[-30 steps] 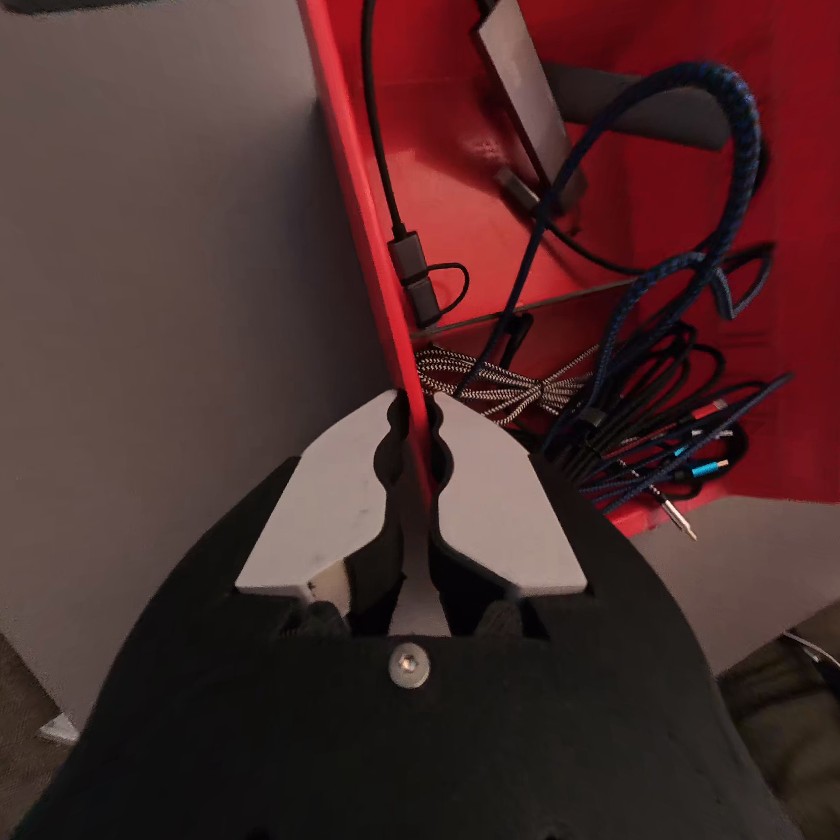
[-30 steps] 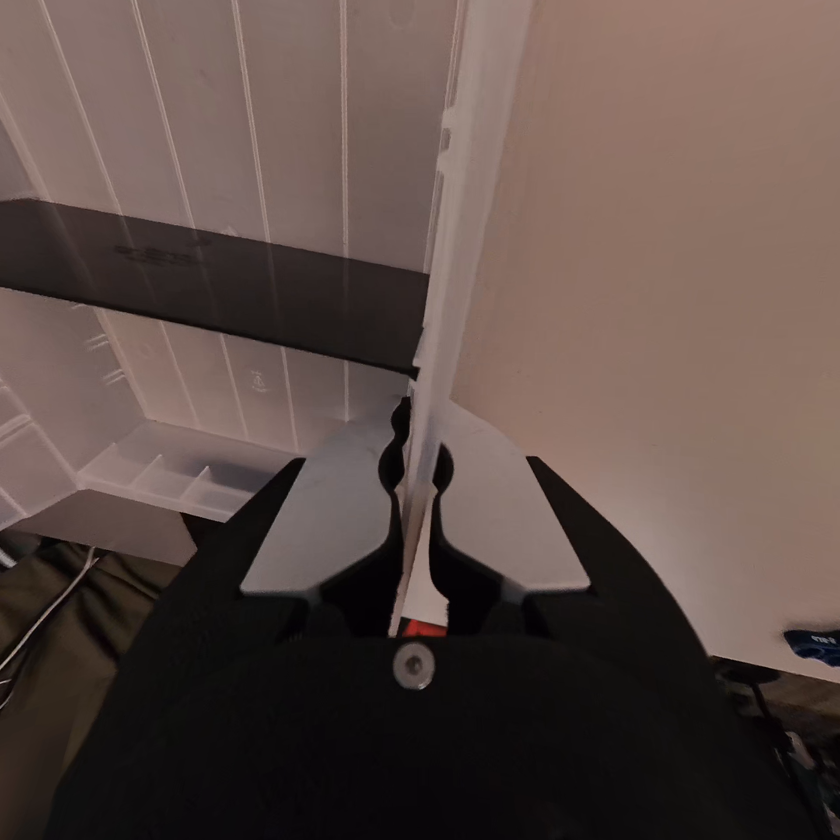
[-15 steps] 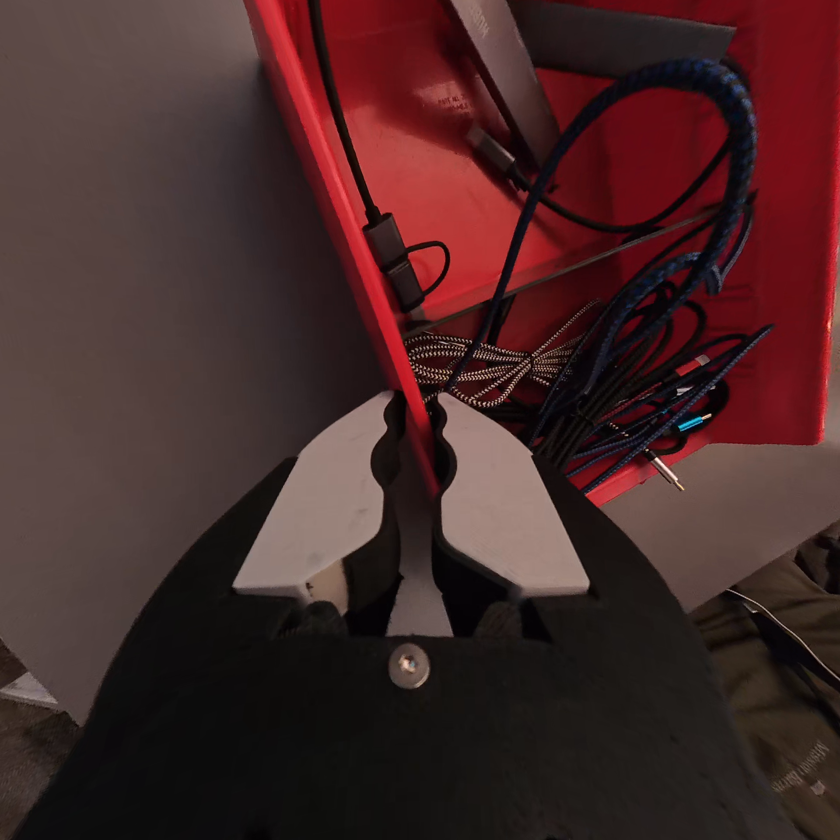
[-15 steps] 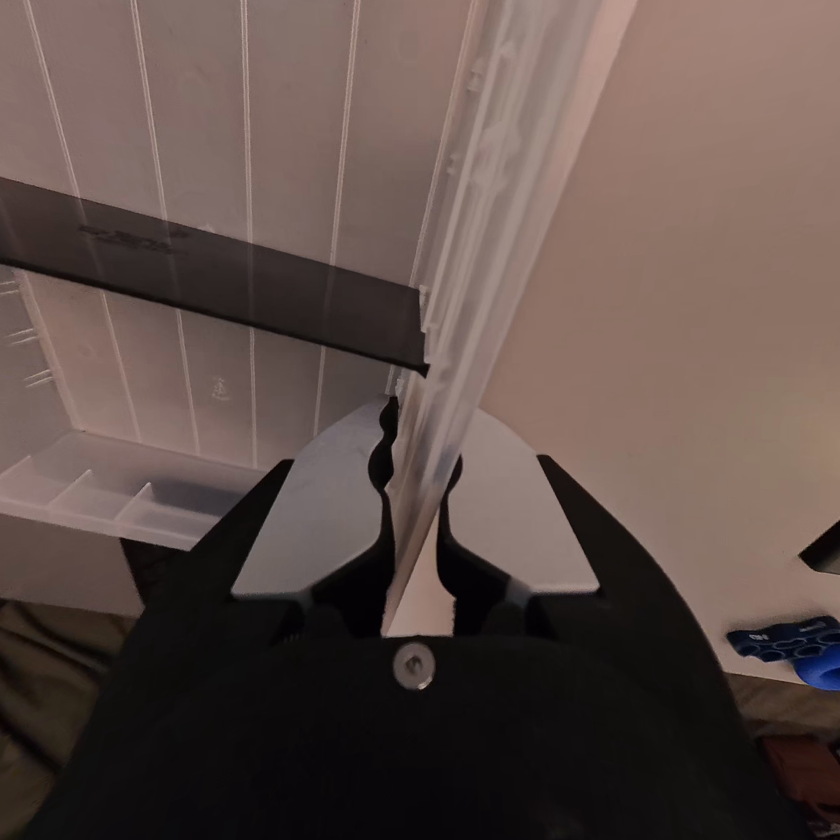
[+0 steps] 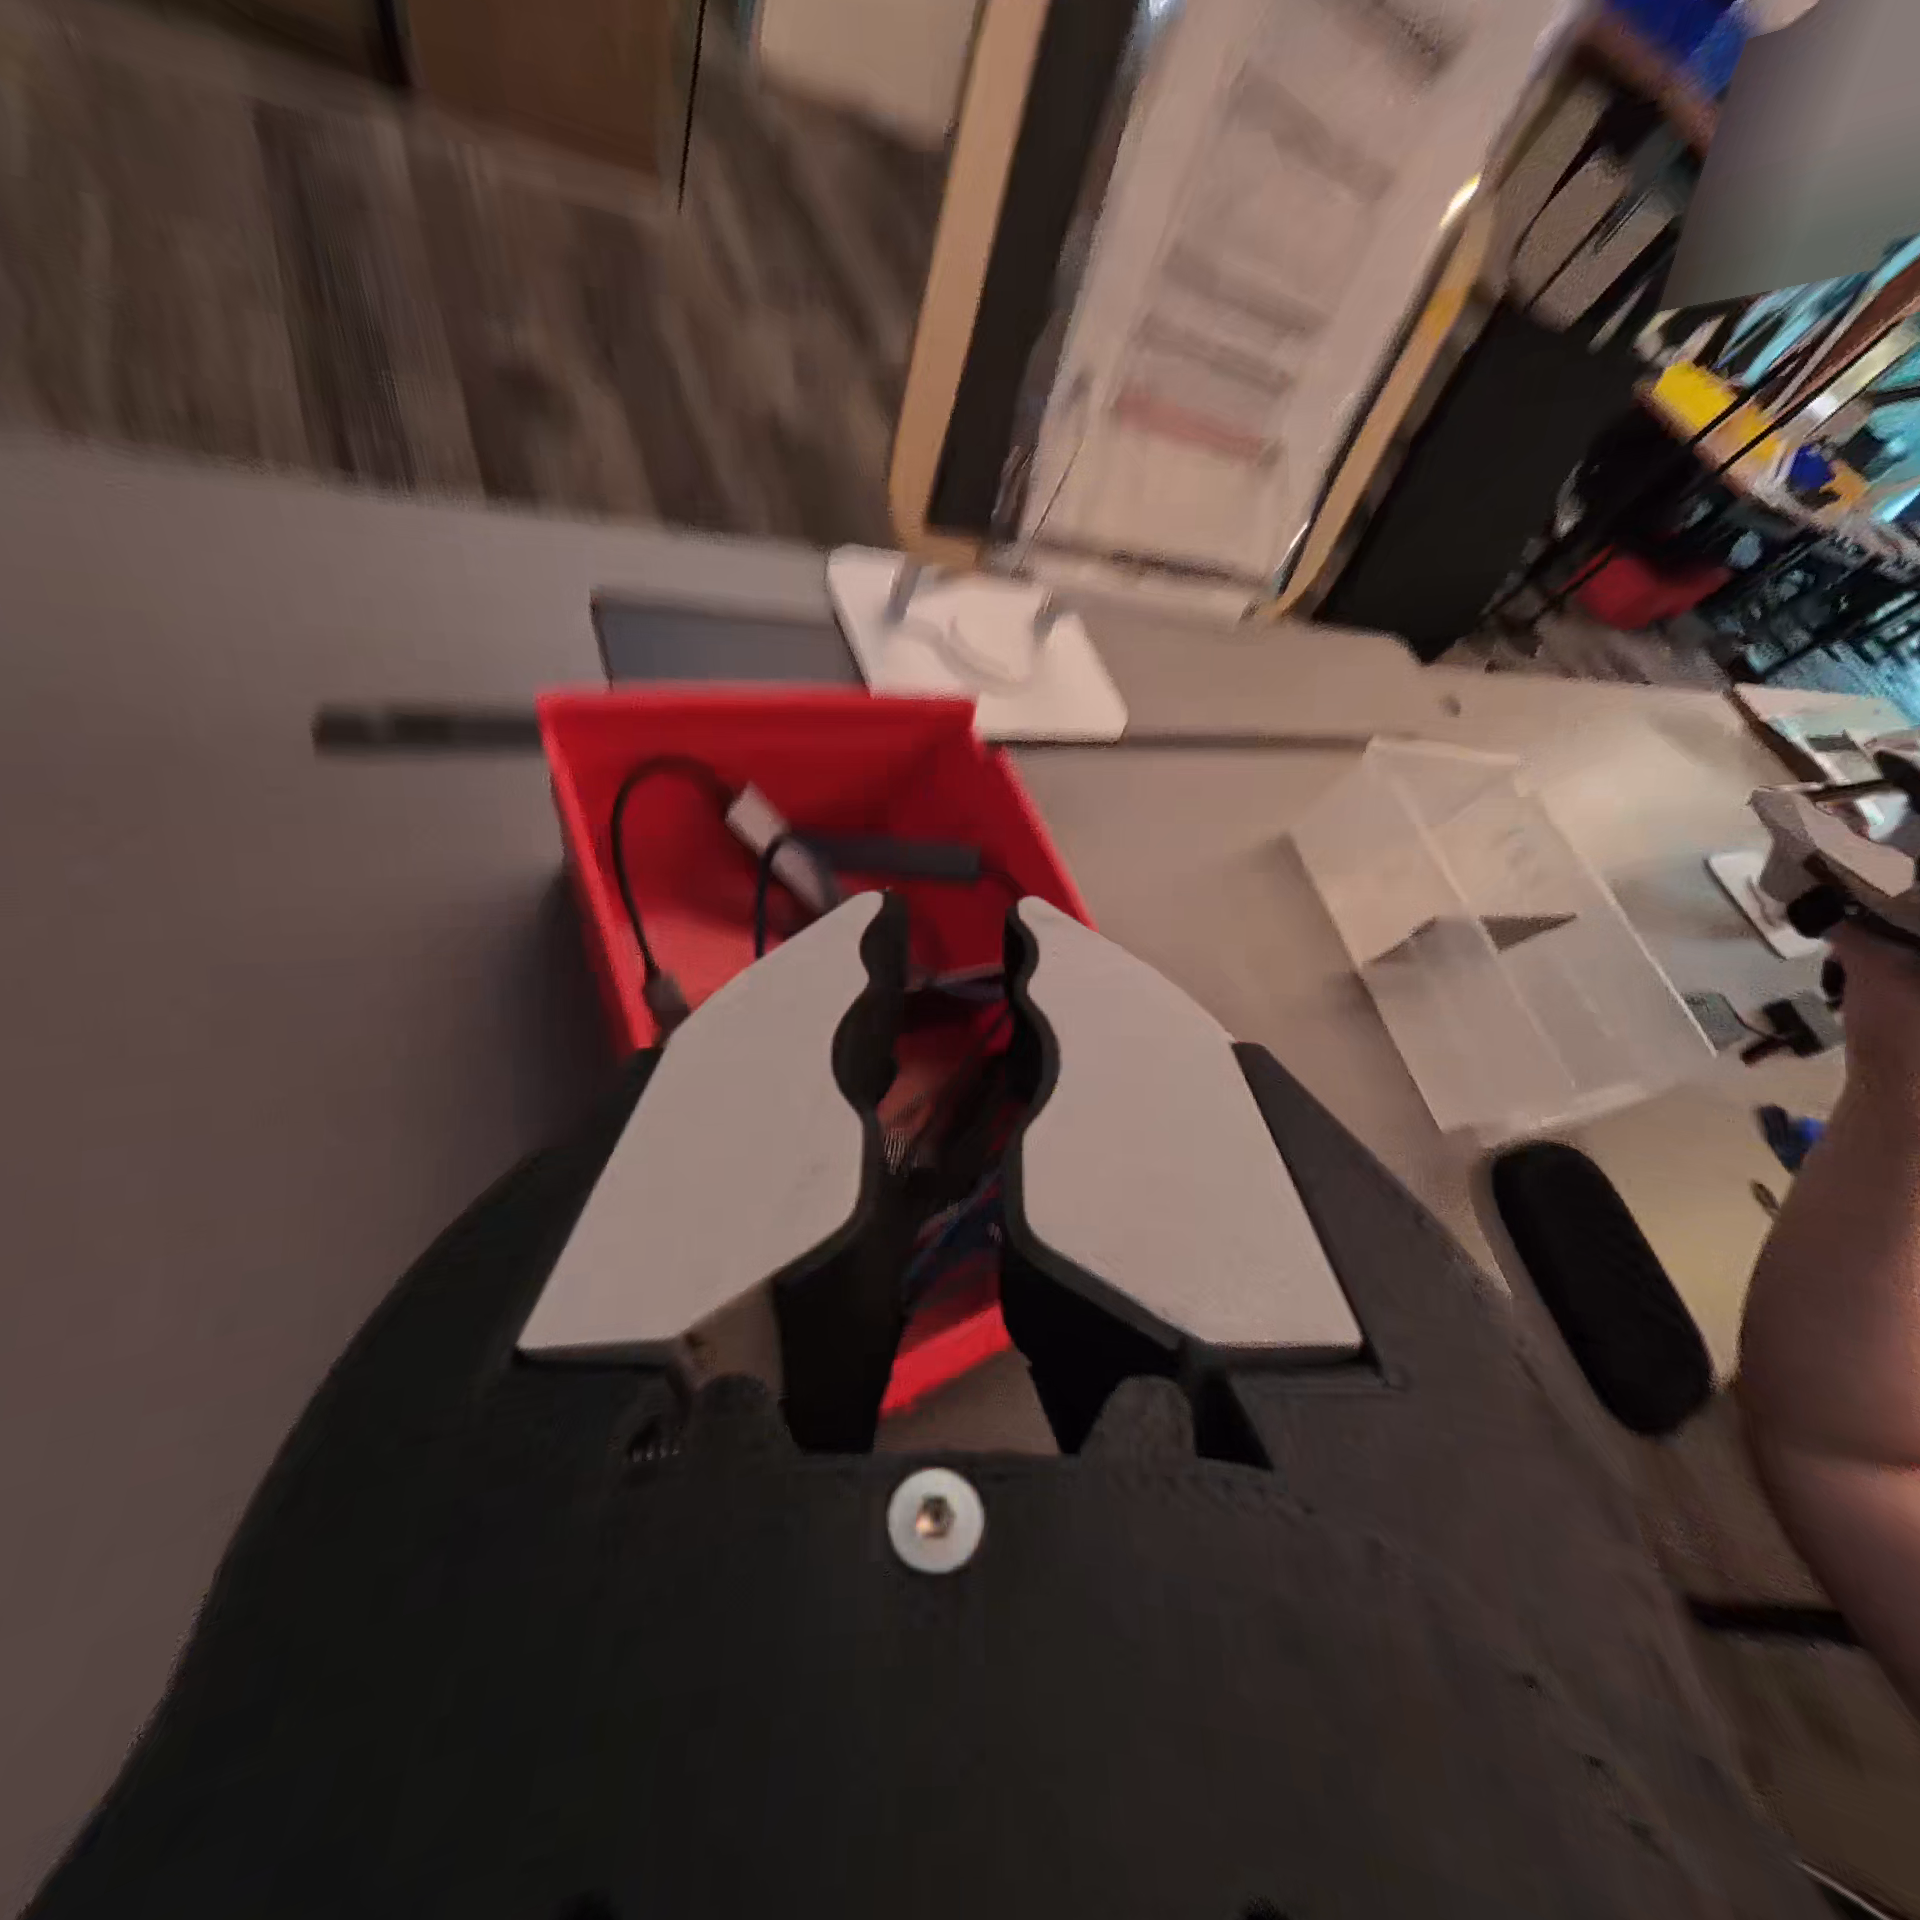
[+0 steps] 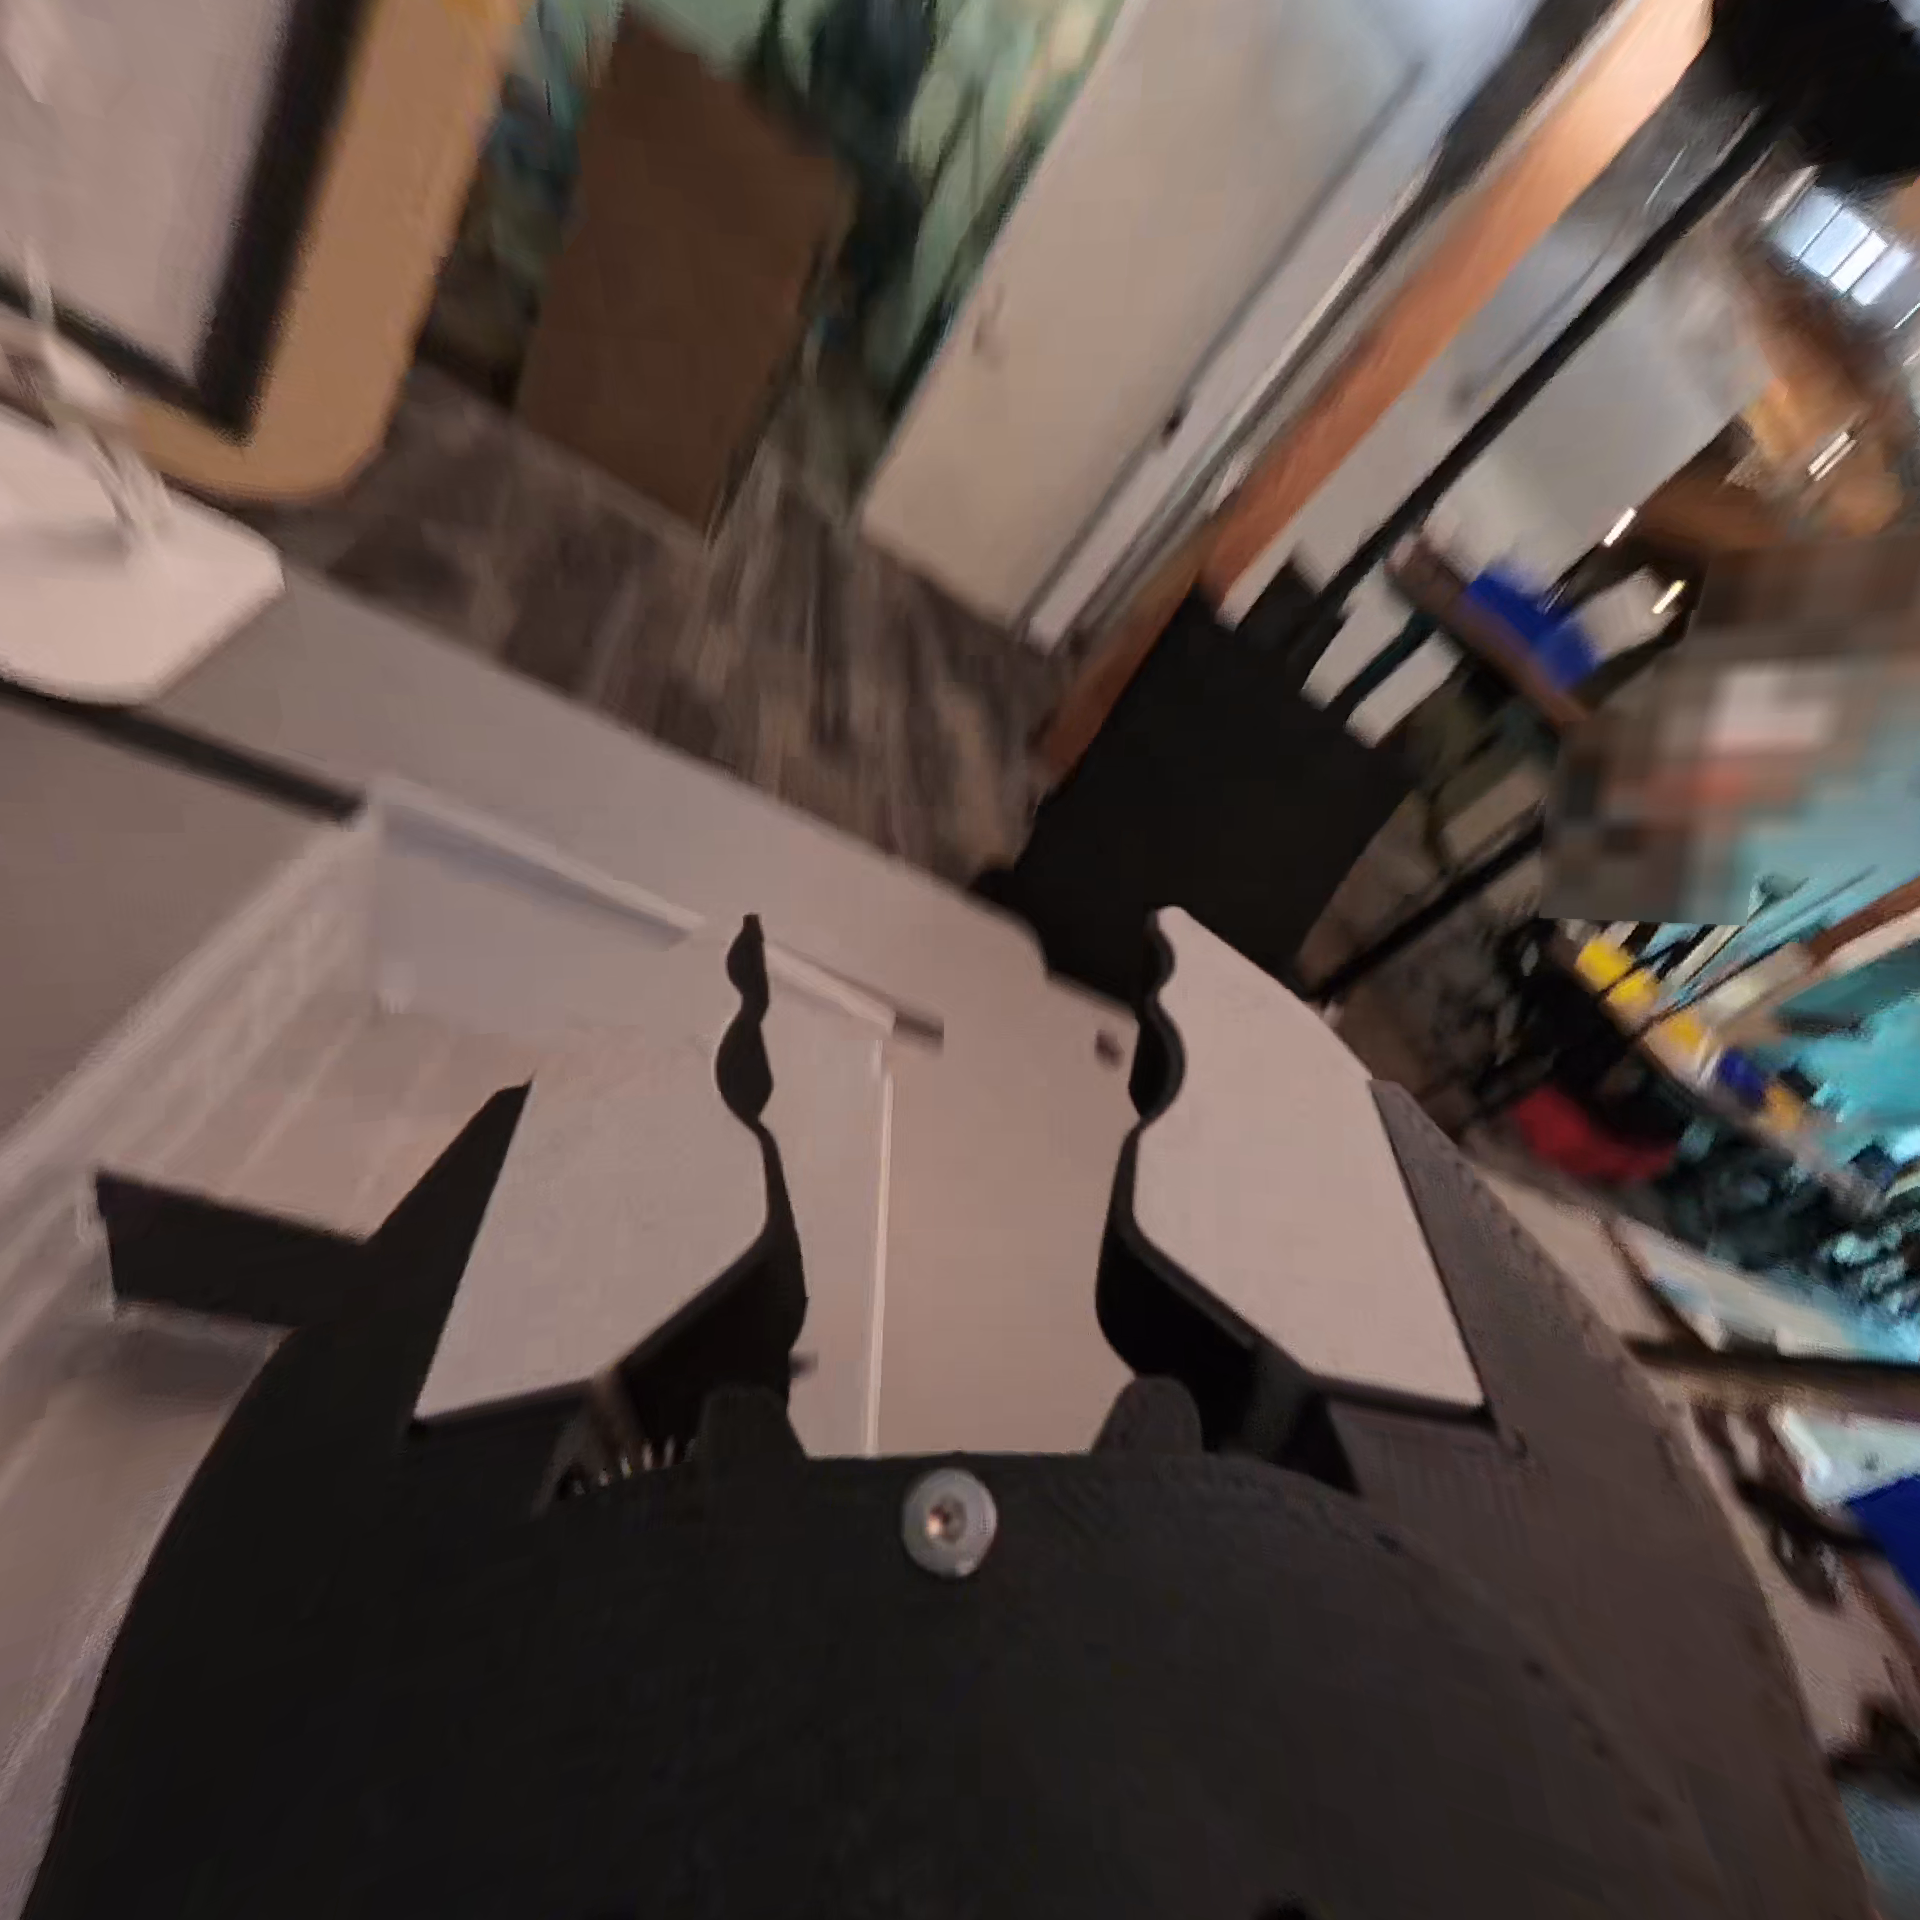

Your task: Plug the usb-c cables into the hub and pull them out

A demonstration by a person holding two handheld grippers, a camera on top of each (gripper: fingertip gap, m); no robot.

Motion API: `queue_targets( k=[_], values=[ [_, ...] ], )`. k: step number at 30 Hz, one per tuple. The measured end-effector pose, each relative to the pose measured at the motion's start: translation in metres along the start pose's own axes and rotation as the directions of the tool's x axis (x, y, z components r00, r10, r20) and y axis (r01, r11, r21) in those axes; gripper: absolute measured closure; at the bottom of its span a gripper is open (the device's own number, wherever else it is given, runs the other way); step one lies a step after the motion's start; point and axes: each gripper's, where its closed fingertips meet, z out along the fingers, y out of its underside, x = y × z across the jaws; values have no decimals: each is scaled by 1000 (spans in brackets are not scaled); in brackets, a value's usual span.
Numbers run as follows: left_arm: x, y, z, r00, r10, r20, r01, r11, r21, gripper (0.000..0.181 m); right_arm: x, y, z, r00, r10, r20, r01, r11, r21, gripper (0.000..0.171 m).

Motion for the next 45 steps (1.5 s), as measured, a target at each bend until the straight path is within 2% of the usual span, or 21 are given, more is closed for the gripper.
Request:
queue_targets(
  k=[4, 6, 8, 10, 12, 14, 16, 21, 23, 25, 28, 30, 33, 36, 41, 43, 45],
  values=[
    [50, -33, -21, 984, 177, -17, -168, 957, 239, 146, -10, -71, -23, 995, 46, -89, -18, 956, 294, 103],
    [67, -38, -17, 965, 263, -8, -248, 918, 308, 136, -8, -88, -25, 986, 101, -130, -56, 949, 312, 102],
    [69, -40, -2, 937, 339, 87, -347, 870, 349, 130, -5, -100, -24, 973, 170, -154, -115, 943, 313, 102],
    [67, -40, 16, 902, 396, 173, -431, 851, 300, 119, -4, -110, -24, 958, 242, -156, -177, 923, 343, 104],
    [72, -39, 31, 898, 397, 187, -435, 863, 257, 113, -3, -114, -26, 937, 308, -166, -226, 896, 383, 112],
    [91, -40, 44, 900, 416, 128, -435, 856, 279, 105, -7, -118, -28, 926, 344, -157, -246, 864, 439, 116],
    [111, -43, 53, 880, 466, 90, -469, 825, 315, 105, -13, -113, -20, 936, 305, -177, -213, 889, 406, 116],
    [132, -49, 66, 774, 595, 215, -632, 706, 321, 103, -25, -96, -3, 945, 294, -140, -233, 911, 341, 115],
    [139, -49, 69, 762, 601, 241, -647, 691, 323, 101, -26, -94, -3, 948, 288, -140, -228, 915, 334, 116],
    [153, -44, 73, 788, 592, 168, -609, 711, 353, 92, -27, -94, -3, 949, 287, -126, -232, 913, 336, 116],
    [178, -38, 75, 795, 606, 28, -560, 715, 418, 90, -33, -94, -2, 954, 288, -84, -247, 913, 326, 115],
    [180, -39, 75, 779, 626, 44, -579, 690, 434, 90, -35, -94, -2, 956, 288, -64, -252, 911, 325, 115],
    [167, -42, 80, 764, 634, 122, -619, 666, 416, 90, -35, -95, -2, 953, 302, -34, -275, 903, 332, 115],
    [144, -41, 94, 766, 619, 173, -636, 691, 345, 90, -34, -94, 1, 944, 329, 2, -311, 891, 332, 115],
    [106, -44, 117, 687, 644, 337, -722, 659, 212, 91, -35, -88, 9, 931, 361, 56, -360, 878, 315, 115],
    [88, -44, 123, 563, 686, 460, -798, 596, 86, 91, -34, -87, 10, 928, 367, 69, -370, 874, 316, 115],
    [73, -42, 128, 369, 744, 556, -862, 499, -95, 92, -34, -86, 11, 926, 368, 77, -373, 874, 311, 115]
  ],
)
